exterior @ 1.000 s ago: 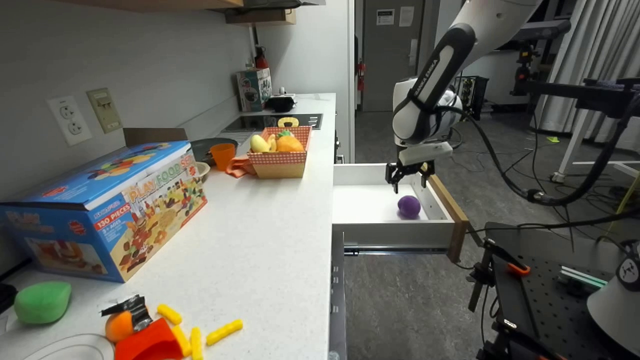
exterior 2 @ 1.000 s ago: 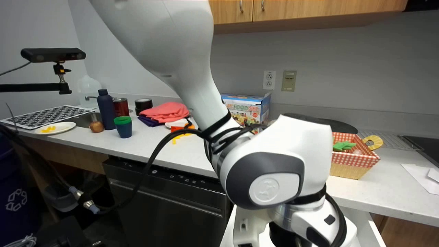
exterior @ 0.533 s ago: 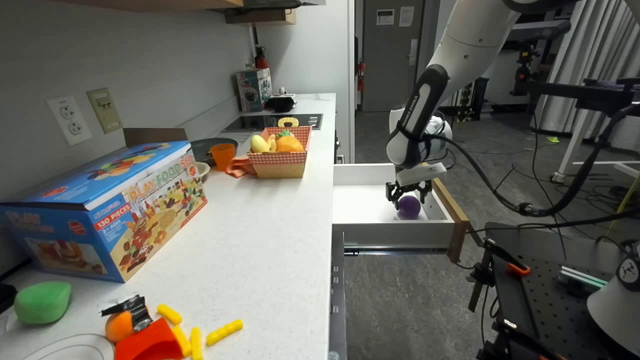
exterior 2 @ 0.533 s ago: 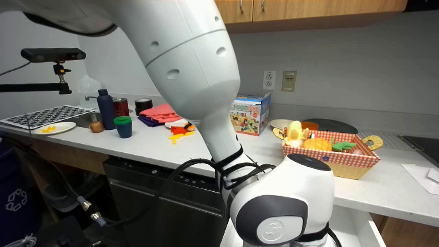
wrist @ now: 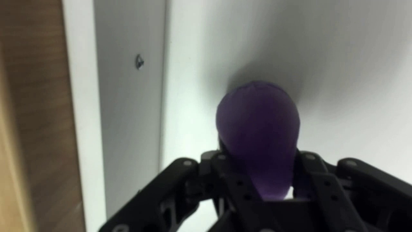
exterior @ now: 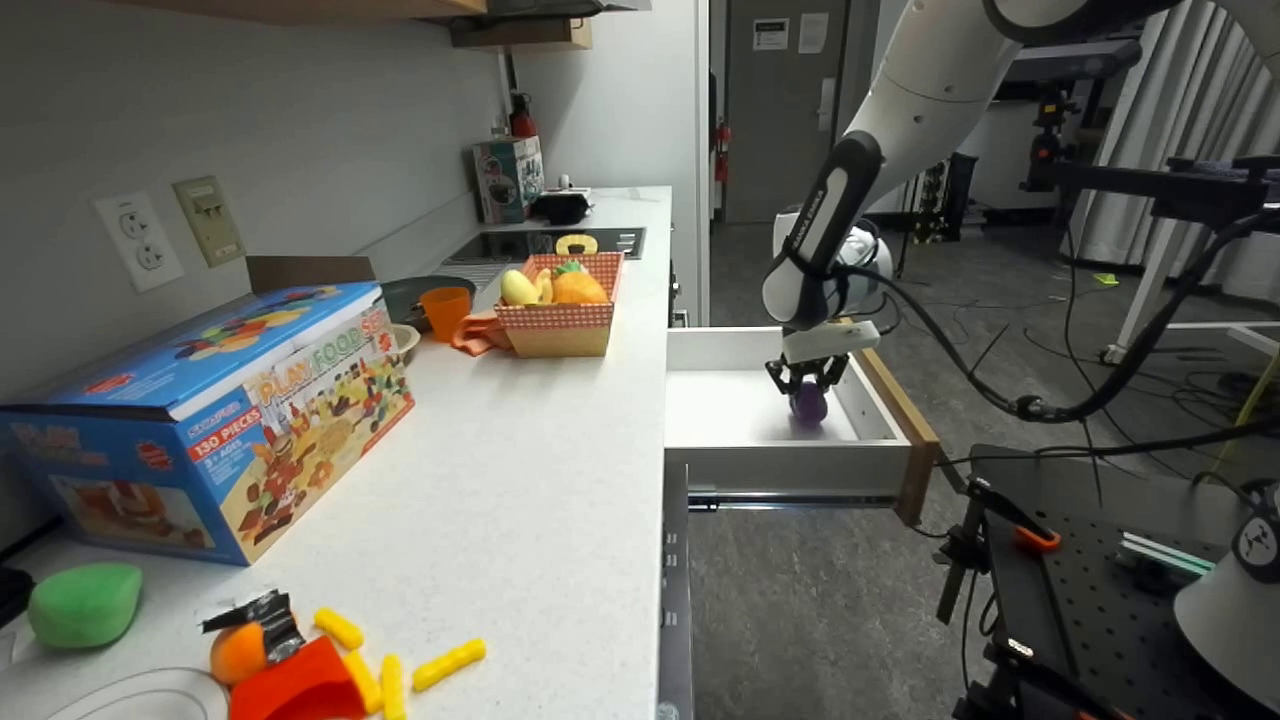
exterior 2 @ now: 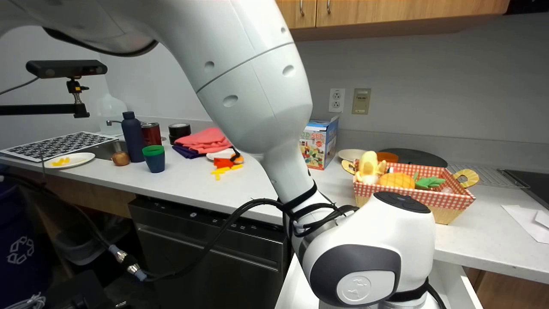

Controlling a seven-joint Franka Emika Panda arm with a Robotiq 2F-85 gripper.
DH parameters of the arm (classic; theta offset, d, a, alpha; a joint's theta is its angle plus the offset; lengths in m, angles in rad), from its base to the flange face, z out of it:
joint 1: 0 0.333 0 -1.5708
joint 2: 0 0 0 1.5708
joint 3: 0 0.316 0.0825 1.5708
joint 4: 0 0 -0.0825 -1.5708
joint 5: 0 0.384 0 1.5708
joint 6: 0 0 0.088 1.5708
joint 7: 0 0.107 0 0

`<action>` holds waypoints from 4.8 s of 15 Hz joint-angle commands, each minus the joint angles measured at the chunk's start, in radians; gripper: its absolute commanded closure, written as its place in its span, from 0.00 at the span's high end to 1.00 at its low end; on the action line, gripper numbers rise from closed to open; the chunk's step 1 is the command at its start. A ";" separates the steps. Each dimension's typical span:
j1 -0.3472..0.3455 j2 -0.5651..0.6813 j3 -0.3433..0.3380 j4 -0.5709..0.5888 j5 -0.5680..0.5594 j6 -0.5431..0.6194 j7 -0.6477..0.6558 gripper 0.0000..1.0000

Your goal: Put the purple object in the basket, then close the drawer

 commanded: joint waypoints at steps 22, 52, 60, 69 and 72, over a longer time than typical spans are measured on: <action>0.089 -0.425 0.047 0.016 0.085 0.124 -0.079 0.06; -0.077 -0.265 0.246 0.467 0.227 -0.100 -0.230 1.00; -0.040 -0.469 0.078 0.122 0.169 -0.317 -0.125 1.00; -0.031 -0.436 0.016 0.093 0.090 -0.291 -0.066 1.00; -0.022 -0.457 0.020 0.084 0.019 -0.352 -0.146 1.00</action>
